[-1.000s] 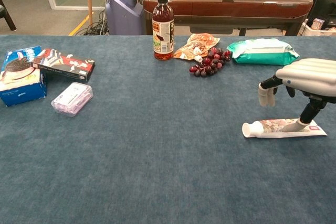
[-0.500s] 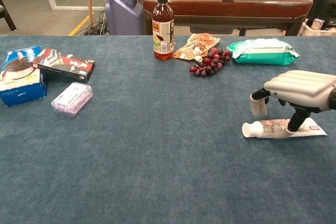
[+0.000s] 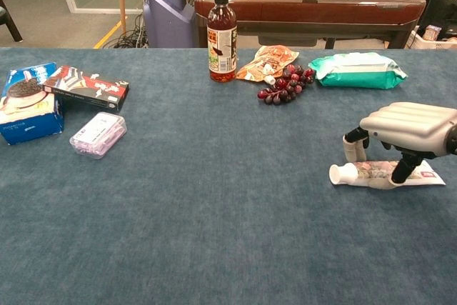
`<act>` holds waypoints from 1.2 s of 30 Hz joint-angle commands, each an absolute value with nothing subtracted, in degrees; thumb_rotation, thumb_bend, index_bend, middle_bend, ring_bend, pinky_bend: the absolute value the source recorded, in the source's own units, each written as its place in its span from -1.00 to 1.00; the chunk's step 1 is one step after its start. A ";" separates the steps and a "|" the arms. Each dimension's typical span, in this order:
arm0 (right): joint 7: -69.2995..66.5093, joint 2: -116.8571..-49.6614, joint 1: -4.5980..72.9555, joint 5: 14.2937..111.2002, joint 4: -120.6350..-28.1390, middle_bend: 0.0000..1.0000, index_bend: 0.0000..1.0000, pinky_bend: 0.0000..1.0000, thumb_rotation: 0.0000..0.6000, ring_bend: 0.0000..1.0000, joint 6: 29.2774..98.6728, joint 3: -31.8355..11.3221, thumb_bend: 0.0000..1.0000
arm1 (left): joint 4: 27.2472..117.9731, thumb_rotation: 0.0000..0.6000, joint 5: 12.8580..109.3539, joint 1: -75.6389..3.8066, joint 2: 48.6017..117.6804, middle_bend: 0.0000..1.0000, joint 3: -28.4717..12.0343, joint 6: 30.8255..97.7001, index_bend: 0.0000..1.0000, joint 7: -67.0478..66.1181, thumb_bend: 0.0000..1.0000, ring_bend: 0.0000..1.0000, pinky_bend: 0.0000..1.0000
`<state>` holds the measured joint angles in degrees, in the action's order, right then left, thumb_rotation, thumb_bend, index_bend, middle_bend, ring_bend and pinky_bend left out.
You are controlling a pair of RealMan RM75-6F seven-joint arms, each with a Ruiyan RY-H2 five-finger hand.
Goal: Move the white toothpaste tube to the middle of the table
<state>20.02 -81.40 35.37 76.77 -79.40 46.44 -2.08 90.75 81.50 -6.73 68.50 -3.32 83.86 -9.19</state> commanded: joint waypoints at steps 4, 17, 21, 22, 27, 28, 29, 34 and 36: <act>20.44 -81.24 35.24 76.06 -79.03 -0.10 -0.13 -0.15 1.00 -0.34 46.47 -1.50 -0.35 | 90.73 1.00 81.43 -6.79 68.62 -0.24 -3.36 83.64 -0.45 -9.31 -0.41 -0.29 -0.79; 20.77 -80.68 37.24 75.35 -79.67 0.10 0.15 -0.11 1.00 -0.21 44.36 -1.46 0.40 | 91.26 1.00 82.17 -7.66 68.29 -0.24 -3.49 82.59 -0.45 -9.40 -0.41 -0.29 -0.79; 21.51 -79.14 39.89 74.99 -81.36 0.18 0.26 -0.10 1.00 -0.13 41.34 -2.16 0.68 | 92.35 1.00 83.24 -9.44 66.98 -0.25 -3.90 80.73 -0.45 -9.36 -0.40 -0.29 -0.79; 21.70 -78.67 40.62 74.74 -81.93 0.19 0.27 -0.10 1.00 -0.12 40.41 -2.37 0.73 | 92.66 1.00 83.55 -9.99 66.62 -0.25 -4.02 80.16 -0.45 -9.38 -0.41 -0.29 -0.79; 22.68 -75.28 45.77 73.07 -85.67 0.26 0.36 -0.09 1.00 -0.02 34.27 -3.99 1.00 | 94.36 1.00 85.55 -14.22 64.31 -0.21 -4.60 75.05 -0.45 -8.18 -0.41 -0.28 -0.79; 22.95 -74.67 46.77 72.73 -86.31 0.27 0.37 -0.09 1.00 -0.01 33.18 -4.27 1.00 | 94.51 1.00 85.81 -15.08 63.95 -0.20 -4.74 73.98 -0.45 -7.95 -0.41 -0.28 -0.79; 23.32 -74.05 47.79 72.33 -86.89 0.27 0.38 -0.09 1.00 0.00 32.09 -4.53 1.00 | 94.65 1.00 86.14 -15.97 63.59 -0.18 -4.85 72.90 -0.45 -7.81 -0.41 -0.27 -0.79; 25.15 -71.17 53.88 68.96 -90.06 0.30 0.41 -0.08 1.00 0.03 26.35 -5.97 1.00 | 95.31 1.00 88.42 -21.52 62.08 -0.10 -5.30 66.27 -0.45 -6.12 -0.40 -0.24 -0.79; 25.82 -70.32 56.10 67.61 -91.09 0.30 0.42 -0.08 1.00 0.04 24.79 -6.35 1.00 | 95.43 1.00 89.23 -23.64 61.77 -0.06 -5.44 63.79 -0.45 -5.33 -0.41 -0.20 -0.79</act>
